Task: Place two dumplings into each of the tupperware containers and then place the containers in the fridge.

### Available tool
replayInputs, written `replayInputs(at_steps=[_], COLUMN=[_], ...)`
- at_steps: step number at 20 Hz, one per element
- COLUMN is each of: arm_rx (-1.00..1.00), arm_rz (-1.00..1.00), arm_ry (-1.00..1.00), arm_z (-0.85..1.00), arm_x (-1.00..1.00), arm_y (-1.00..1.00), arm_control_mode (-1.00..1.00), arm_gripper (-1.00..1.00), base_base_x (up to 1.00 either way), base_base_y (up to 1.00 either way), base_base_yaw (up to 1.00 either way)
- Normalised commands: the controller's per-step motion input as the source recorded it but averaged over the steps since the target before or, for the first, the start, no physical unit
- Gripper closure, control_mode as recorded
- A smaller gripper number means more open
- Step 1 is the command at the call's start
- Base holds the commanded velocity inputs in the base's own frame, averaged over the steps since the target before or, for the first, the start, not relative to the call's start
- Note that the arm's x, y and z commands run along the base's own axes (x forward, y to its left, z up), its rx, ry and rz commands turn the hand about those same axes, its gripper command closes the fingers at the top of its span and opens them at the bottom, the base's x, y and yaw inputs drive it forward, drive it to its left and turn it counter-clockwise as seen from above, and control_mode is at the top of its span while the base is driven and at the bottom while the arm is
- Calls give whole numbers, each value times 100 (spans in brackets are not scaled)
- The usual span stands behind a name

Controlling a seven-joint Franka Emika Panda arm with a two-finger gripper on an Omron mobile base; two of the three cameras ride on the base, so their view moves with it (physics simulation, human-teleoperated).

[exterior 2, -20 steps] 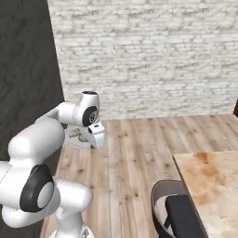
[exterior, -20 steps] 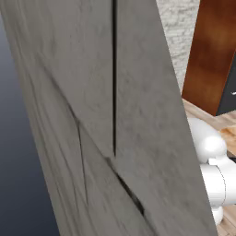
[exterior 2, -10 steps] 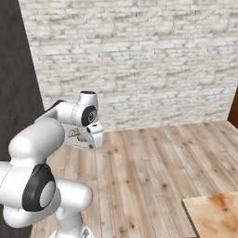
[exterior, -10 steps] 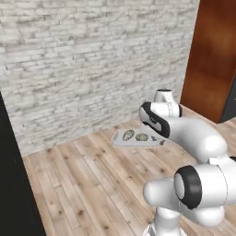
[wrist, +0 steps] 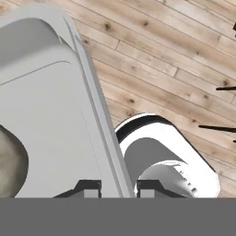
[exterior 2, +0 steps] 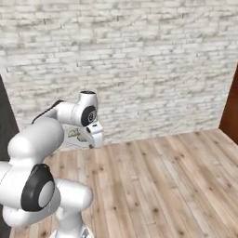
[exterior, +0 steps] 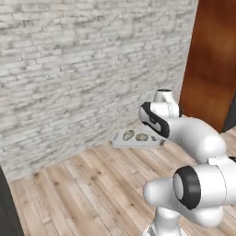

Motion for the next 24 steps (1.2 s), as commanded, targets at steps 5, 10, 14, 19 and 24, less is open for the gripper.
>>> replayInputs(at_steps=[5, 10, 14, 19, 24], arm_rx=[0, 0, 0, 0, 0], arm_rz=[0, 0, 0, 0, 0], arm_ry=[0, 0, 0, 0, 0], arm_z=[0, 0, 0, 0, 0], arm_x=[0, 0, 0, 0, 0], arm_y=[0, 0, 0, 0, 0], arm_control_mode=[100, 100, 100, 100, 100], arm_gripper=[100, 100, 100, 100, 100], base_base_x=[100, 89, 87, 100, 100], base_base_y=[-9, -10, -27, -43, -53], base_base_yaw=[-53, -59, -54, -34, -19])
